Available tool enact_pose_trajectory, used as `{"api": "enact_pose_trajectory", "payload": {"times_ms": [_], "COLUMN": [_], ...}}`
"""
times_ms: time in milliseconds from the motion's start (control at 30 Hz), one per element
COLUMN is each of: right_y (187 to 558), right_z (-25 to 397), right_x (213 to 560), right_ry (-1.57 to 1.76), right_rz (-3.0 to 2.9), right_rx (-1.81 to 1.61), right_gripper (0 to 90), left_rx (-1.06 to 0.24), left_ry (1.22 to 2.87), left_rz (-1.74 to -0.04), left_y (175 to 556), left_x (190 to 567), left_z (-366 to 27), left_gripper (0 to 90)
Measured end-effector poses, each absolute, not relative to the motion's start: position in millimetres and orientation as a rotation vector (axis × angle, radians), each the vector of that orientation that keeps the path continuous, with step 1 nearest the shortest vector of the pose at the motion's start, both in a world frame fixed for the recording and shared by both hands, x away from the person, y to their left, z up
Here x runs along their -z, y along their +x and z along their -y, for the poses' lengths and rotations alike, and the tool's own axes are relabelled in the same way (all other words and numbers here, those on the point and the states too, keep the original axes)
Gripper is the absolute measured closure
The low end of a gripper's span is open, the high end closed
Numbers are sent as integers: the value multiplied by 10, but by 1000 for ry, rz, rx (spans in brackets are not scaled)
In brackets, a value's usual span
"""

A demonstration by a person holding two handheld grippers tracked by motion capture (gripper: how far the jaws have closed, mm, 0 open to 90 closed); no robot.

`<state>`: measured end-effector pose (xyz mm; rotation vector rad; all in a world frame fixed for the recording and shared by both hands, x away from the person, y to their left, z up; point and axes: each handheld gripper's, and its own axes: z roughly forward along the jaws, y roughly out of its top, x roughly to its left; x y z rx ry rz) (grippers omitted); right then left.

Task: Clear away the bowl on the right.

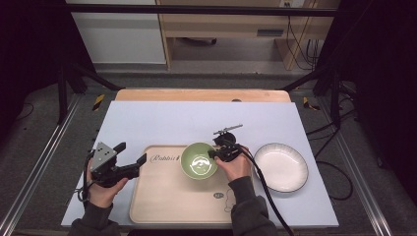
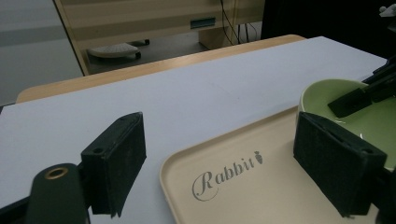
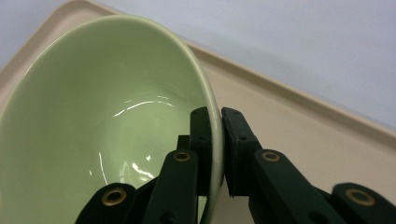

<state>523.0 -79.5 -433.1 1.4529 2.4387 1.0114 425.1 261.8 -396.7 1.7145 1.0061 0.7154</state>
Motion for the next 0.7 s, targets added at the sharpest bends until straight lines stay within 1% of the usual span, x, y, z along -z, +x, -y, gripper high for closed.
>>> {"api": "enact_pose_trajectory", "payload": {"times_ms": [700], "right_y": [5270], "right_z": [802], "right_x": [4407], "right_ry": [1474], "right_rz": [-2451], "right_rx": [-992], "right_gripper": [840], "left_rx": [-715], "left_ry": [1717], "left_rz": [-1006], "left_y": [4251], "left_x": [3969], "left_z": [-2617], "left_gripper": [170]}}
